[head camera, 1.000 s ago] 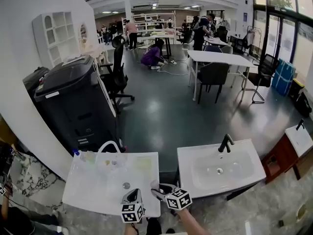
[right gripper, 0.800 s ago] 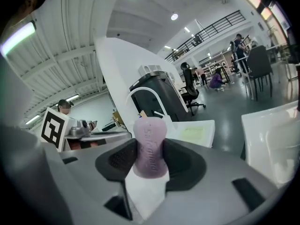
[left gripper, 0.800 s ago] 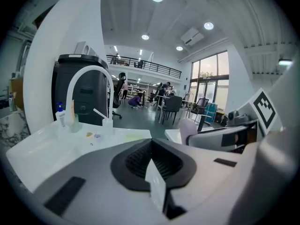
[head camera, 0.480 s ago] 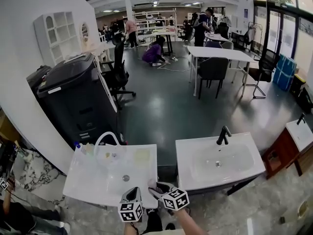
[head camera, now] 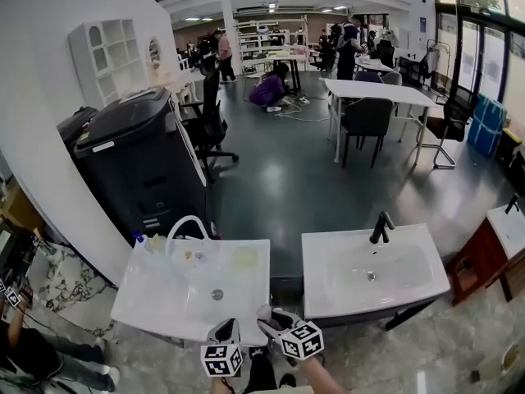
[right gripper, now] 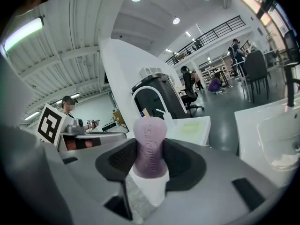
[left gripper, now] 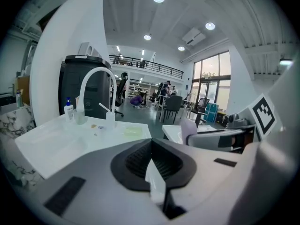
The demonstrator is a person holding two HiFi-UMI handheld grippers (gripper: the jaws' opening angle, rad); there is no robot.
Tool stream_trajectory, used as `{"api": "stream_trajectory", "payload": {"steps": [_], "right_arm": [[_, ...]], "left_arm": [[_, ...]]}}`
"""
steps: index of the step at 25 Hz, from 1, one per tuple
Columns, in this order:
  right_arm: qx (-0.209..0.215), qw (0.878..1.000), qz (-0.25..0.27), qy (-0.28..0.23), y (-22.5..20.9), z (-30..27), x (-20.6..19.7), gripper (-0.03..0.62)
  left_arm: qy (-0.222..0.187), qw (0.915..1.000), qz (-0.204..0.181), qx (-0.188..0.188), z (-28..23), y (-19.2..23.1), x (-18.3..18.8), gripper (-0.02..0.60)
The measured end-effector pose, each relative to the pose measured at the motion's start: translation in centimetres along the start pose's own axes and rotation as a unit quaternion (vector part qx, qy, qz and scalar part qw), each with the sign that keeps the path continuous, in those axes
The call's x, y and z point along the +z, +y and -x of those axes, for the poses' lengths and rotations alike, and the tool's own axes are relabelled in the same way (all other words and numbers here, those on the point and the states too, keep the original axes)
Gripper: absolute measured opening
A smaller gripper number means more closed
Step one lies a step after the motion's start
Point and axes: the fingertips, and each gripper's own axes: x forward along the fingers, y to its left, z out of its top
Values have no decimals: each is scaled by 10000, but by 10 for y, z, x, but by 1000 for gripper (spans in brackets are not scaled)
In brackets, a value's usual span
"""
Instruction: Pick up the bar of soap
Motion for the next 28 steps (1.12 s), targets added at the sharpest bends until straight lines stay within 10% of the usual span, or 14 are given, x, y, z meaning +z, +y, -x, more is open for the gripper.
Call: {"api": "stream_trajectory", "payload": {"steps": [28], "right_arm": [[186, 9997, 150, -3, 21, 1, -3, 183]], "left_arm": [[-10, 9999, 112, 50, 14, -6, -11, 6]]}}
